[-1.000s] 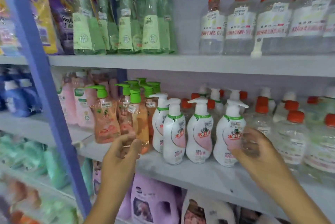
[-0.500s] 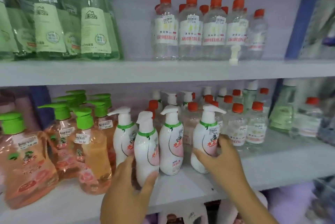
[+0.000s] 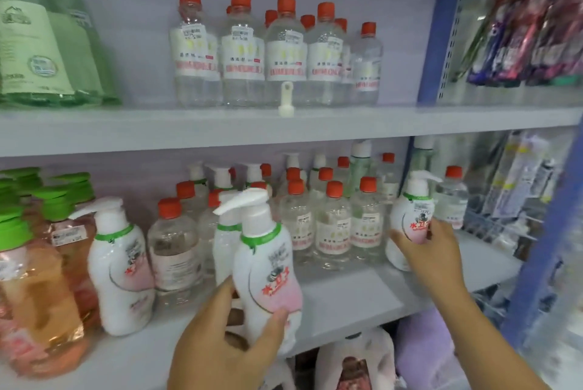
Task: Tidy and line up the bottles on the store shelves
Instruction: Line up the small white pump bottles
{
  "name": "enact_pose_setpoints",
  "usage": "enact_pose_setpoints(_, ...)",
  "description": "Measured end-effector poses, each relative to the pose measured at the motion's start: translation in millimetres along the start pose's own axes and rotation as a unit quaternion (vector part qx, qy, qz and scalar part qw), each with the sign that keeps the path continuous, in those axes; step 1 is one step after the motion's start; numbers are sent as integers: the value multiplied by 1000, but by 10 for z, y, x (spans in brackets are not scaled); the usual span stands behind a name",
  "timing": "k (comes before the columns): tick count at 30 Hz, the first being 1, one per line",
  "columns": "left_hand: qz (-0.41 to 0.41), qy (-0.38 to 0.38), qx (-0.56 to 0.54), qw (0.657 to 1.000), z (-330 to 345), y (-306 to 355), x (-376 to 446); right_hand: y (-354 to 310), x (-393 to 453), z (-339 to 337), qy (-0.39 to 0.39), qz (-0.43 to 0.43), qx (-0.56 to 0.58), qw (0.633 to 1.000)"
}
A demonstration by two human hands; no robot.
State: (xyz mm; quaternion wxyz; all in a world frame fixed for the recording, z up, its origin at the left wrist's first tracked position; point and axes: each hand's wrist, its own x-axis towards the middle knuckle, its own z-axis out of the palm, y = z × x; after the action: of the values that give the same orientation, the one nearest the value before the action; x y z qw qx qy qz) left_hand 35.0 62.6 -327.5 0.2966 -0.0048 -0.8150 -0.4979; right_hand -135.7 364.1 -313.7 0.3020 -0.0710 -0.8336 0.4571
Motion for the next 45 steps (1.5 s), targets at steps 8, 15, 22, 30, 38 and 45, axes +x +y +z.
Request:
enact_pose_setpoints(8, -29, -62, 3, 998, 1053, 290, 151, 436, 530, 154, -144, -8, 21, 989)
enact_pose_setpoints(15, -28, -97, 41, 994, 1617, 376, 405, 293, 133, -172, -91, -56, 207, 973)
enact_pose_setpoints(22, -22, -24, 116, 993, 1525, 328, 316, 124, -142, -69, -335, -67, 204, 917)
enact_pose_setpoints(30, 90, -37, 252, 963, 925, 405, 309, -139, -409, 229, -320, -118, 160, 926)
enact_pose_setpoints(38, -136, 214, 126, 959, 343, 69, 406, -1, -107, -305, -95, -75, 97, 988)
enact_pose_setpoints(45, -101, 122, 110, 981, 719, 80, 494, 223, 174, -202, -69, -3, -10, 998)
